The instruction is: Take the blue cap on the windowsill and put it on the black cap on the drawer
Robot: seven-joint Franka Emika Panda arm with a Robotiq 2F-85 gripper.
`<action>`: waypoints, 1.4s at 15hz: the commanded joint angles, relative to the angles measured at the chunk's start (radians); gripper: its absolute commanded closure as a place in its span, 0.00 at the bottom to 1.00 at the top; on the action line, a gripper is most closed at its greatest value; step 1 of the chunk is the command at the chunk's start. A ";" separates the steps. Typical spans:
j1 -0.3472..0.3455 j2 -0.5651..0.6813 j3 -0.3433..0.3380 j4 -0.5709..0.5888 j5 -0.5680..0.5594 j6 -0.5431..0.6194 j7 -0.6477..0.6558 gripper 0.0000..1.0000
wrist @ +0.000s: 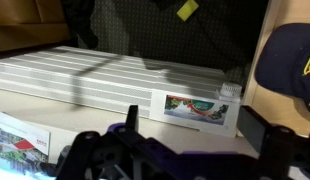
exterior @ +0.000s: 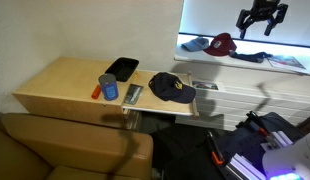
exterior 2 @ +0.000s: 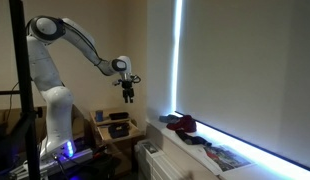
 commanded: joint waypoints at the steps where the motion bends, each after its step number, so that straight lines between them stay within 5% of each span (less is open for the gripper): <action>1: -0.022 0.220 0.011 0.090 0.010 0.159 0.195 0.00; 6: 0.010 0.482 -0.023 0.336 0.114 0.314 0.398 0.00; 9: 0.031 0.618 -0.069 0.535 0.176 0.310 0.499 0.00; 10: 0.041 0.525 -0.074 0.405 0.156 0.326 0.433 0.00; 15: 0.058 0.555 -0.093 0.412 0.136 0.338 0.421 0.00; 21: 0.113 0.921 -0.141 0.684 0.241 0.607 0.716 0.00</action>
